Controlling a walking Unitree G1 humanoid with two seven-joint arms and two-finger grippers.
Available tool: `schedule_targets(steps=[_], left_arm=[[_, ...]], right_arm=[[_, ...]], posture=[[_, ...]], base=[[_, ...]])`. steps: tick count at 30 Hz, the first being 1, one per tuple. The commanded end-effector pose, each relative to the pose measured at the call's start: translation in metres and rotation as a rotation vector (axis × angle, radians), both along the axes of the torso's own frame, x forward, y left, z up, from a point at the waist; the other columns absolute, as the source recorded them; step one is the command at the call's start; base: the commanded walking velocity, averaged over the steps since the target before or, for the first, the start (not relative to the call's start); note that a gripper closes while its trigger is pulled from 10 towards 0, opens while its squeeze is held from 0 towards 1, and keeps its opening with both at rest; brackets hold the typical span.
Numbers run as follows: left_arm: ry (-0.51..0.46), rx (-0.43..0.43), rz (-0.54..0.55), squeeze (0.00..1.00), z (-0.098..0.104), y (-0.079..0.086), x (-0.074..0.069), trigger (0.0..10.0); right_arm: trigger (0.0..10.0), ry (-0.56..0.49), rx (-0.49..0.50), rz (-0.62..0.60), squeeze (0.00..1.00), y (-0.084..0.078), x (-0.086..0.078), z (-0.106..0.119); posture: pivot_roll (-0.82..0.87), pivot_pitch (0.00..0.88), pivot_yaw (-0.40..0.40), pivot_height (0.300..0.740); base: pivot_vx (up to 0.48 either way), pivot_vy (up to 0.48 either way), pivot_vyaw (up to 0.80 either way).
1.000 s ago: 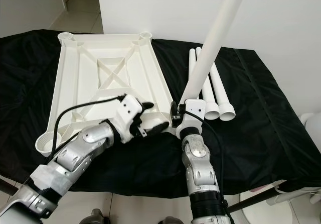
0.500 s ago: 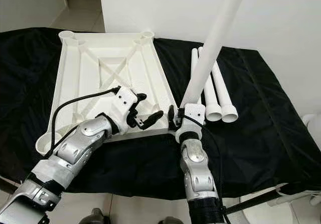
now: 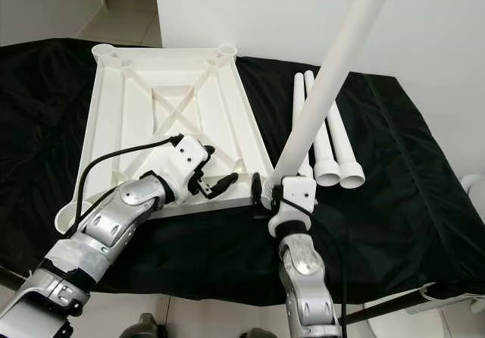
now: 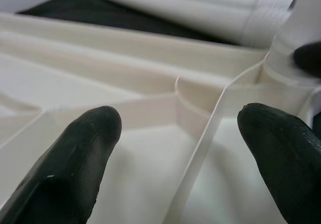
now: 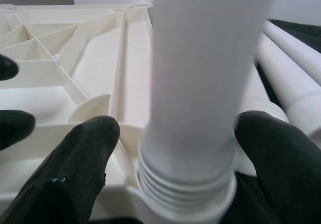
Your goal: Building children table
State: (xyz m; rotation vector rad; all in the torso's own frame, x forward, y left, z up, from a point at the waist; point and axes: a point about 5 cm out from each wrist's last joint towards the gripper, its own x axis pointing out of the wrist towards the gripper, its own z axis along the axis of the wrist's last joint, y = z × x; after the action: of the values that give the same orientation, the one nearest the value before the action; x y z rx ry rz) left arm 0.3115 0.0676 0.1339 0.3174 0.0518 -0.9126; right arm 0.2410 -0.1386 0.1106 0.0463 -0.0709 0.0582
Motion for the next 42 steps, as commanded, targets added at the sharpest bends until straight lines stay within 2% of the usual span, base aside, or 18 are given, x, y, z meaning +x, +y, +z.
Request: schedule_targets(steps=[1,3,7,13,14,19,27,28,29,30,32,33,34,35,39,40,42], left_arm=[[0.003,0.03,0.072,0.0,-0.003,0.004,0.005,10.0],[0.021,0.088,0.102,0.0,-0.009,0.009,0.008,10.0],[0.052,0.152,0.151,0.0,-0.014,0.015,0.013,10.0],[0.05,0.18,0.211,0.0,-0.013,0.019,0.019,10.0],[0.062,0.196,0.259,0.0,-0.012,0.022,0.024,10.0],[0.079,0.237,0.333,0.0,-0.012,0.027,0.031,10.0],[0.124,0.257,0.384,0.0,-0.014,0.033,0.033,10.0],[0.126,0.259,0.386,0.0,-0.014,0.033,0.033,8.9],[0.126,0.259,0.386,0.0,-0.014,0.033,0.033,8.9],[0.133,0.257,0.392,0.0,-0.015,0.033,0.033,6.8],[0.138,0.256,0.393,0.0,-0.015,0.033,0.033,4.4],[0.142,0.255,0.391,0.0,-0.015,0.033,0.033,4.1],[0.144,0.254,0.388,0.0,-0.015,0.033,0.033,2.9],[0.146,0.256,0.387,0.0,-0.015,0.033,0.033,3.3],[0.146,0.257,0.387,0.0,-0.015,0.033,0.033,3.3],[0.146,0.258,0.385,0.0,-0.015,0.032,0.033,1.4],[0.147,0.259,0.385,0.0,-0.015,0.032,0.033,1.0]], right_arm=[[10.0,-0.017,0.002,0.0,0.0,-0.003,-0.003,0.003],[10.0,-0.018,-0.003,-0.001,0.0,-0.007,-0.007,0.003],[10.0,-0.025,-0.006,-0.004,0.0,-0.011,-0.01,0.004],[10.0,-0.033,-0.005,-0.007,0.0,-0.012,-0.011,0.006],[10.0,-0.035,-0.004,-0.02,0.0,-0.014,-0.011,0.007],[10.0,-0.04,-0.005,-0.045,0.0,-0.018,-0.01,0.008],[10.0,-0.043,-0.011,-0.058,0.0,-0.022,-0.01,0.01],[10.0,-0.044,-0.013,-0.058,0.0,-0.023,-0.01,0.01],[10.0,-0.044,-0.013,-0.058,0.0,-0.023,-0.01,0.01],[10.0,-0.045,-0.014,-0.059,0.0,-0.023,-0.009,0.011],[10.0,-0.045,-0.016,-0.06,0.0,-0.023,-0.009,0.011],[10.0,-0.045,-0.017,-0.06,0.0,-0.024,-0.009,0.011],[10.0,-0.045,-0.019,-0.06,0.0,-0.024,-0.009,0.011],[10.0,-0.045,-0.02,-0.061,0.0,-0.024,-0.009,0.011],[10.0,-0.045,-0.021,-0.061,0.0,-0.024,-0.008,0.011],[10.0,-0.045,-0.021,-0.061,0.0,-0.025,-0.008,0.011],[10.0,-0.044,-0.021,-0.062,0.0,-0.025,-0.008,0.011]], posture=[[0.03,0.0,-0.073,0.74],[0.02,0.0,-0.07,0.74],[0.02,0.0,-0.068,0.74],[0.02,0.0,-0.066,0.74],[0.01,0.0,-0.062,0.74],[0.01,0.0,-0.054,0.74],[0.0,0.0,-0.051,0.74],[0.0,0.0,-0.051,0.74],[0.0,0.0,-0.051,0.74],[0.0,0.0,-0.052,0.74],[0.0,0.0,-0.053,0.74],[0.0,0.0,-0.053,0.74],[0.0,0.0,-0.052,0.74],[0.0,0.0,-0.052,0.74],[0.0,0.0,-0.052,0.74],[0.0,0.0,-0.052,0.74],[0.0,0.0,-0.05,0.74]], base=[[0.0,0.0,0.0],[0.0,0.0,0.0],[0.0,0.0,0.0],[0.0,0.0,0.0],[0.0,0.0,0.0],[0.0,0.0,0.0],[0.0,0.0,0.0],[0.0,0.0,0.0],[0.0,0.0,0.0],[0.0,0.0,0.0],[0.0,0.0,0.0],[0.0,0.0,0.0],[0.0,0.0,0.0],[0.0,0.0,0.0],[0.0,0.0,0.0],[0.0,0.0,0.0],[0.0,0.0,0.0]])
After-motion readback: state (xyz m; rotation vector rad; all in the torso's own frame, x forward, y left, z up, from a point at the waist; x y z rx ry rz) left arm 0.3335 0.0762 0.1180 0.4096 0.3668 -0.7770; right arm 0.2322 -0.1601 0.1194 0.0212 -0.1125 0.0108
